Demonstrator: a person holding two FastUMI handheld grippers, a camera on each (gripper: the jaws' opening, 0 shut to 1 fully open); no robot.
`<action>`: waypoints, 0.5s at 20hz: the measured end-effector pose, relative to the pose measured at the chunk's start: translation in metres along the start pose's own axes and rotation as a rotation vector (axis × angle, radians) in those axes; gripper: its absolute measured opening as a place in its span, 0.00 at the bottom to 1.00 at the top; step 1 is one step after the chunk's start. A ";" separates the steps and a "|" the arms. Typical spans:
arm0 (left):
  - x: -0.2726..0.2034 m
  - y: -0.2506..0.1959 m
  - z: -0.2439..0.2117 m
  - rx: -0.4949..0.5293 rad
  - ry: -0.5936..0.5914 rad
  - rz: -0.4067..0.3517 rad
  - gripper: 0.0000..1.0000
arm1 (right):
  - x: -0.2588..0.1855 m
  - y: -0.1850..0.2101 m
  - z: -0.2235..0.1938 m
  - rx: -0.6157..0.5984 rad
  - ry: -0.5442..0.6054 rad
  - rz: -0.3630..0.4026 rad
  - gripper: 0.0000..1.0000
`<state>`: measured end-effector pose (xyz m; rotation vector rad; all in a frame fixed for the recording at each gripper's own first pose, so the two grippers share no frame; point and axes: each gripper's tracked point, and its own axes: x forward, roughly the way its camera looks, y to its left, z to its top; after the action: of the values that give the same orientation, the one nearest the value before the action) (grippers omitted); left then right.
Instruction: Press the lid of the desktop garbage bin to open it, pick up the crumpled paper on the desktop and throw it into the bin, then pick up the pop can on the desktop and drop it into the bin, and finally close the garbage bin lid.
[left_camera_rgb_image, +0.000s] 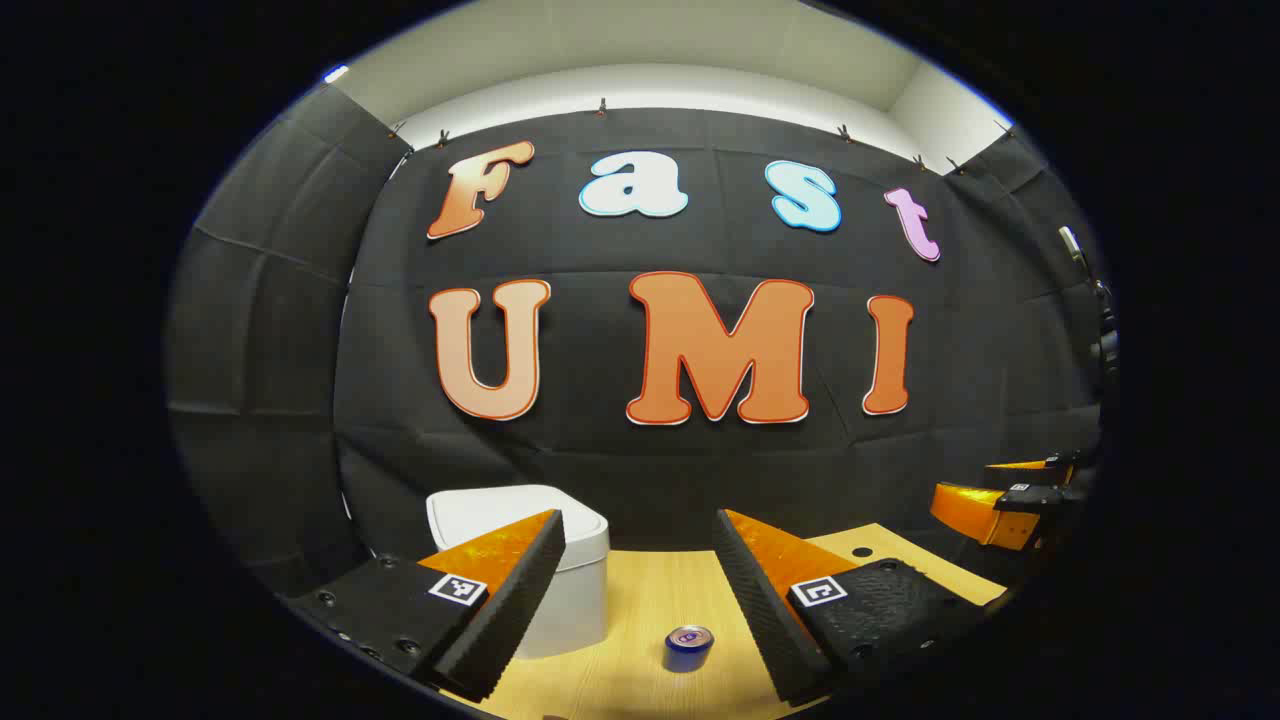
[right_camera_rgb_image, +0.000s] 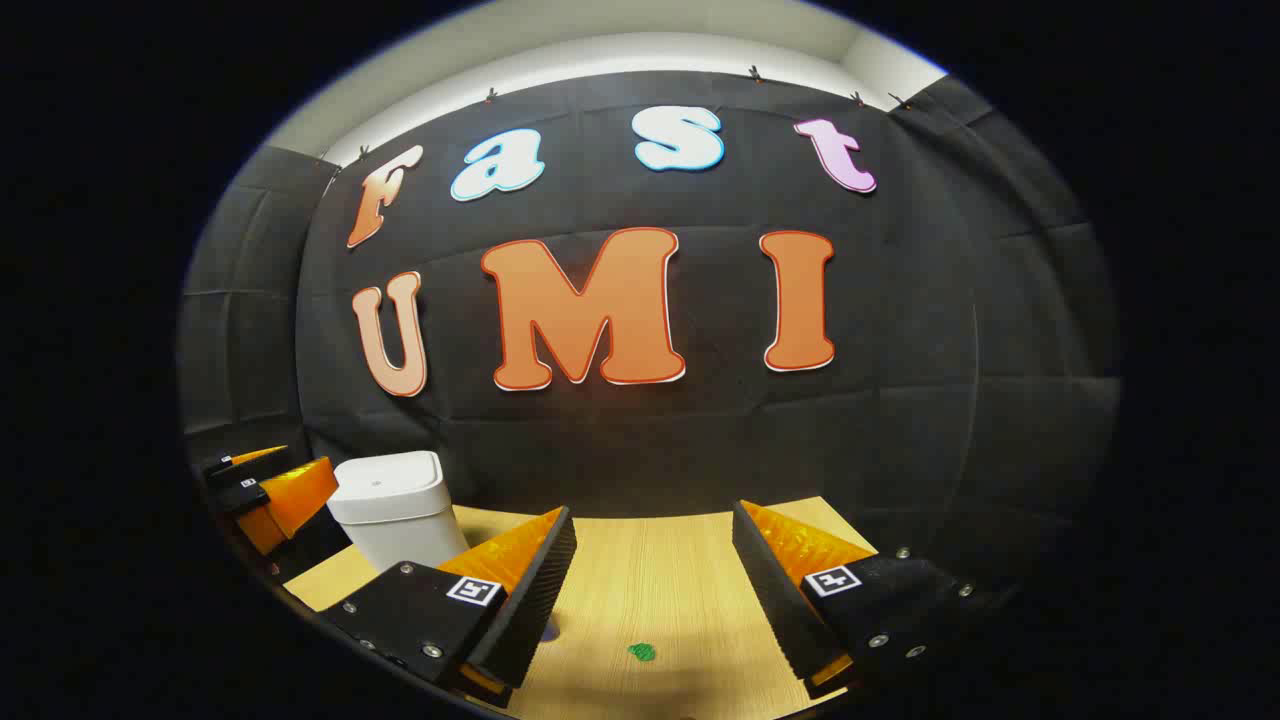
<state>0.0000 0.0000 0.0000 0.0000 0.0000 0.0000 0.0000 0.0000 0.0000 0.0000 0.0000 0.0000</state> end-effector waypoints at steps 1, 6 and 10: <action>0.002 0.001 0.002 -0.007 -0.002 0.004 0.94 | 0.001 0.001 -0.001 -0.009 0.002 0.004 0.94; 0.010 0.006 0.002 0.024 -0.009 0.022 0.93 | 0.004 -0.003 0.002 0.004 -0.004 0.002 0.94; 0.016 -0.001 0.004 0.012 -0.010 0.004 0.94 | 0.009 -0.011 0.004 0.008 -0.005 -0.016 0.94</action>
<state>0.0159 -0.0013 0.0040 0.0122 -0.0103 0.0037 0.0089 -0.0107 0.0039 0.0076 -0.0054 -0.0160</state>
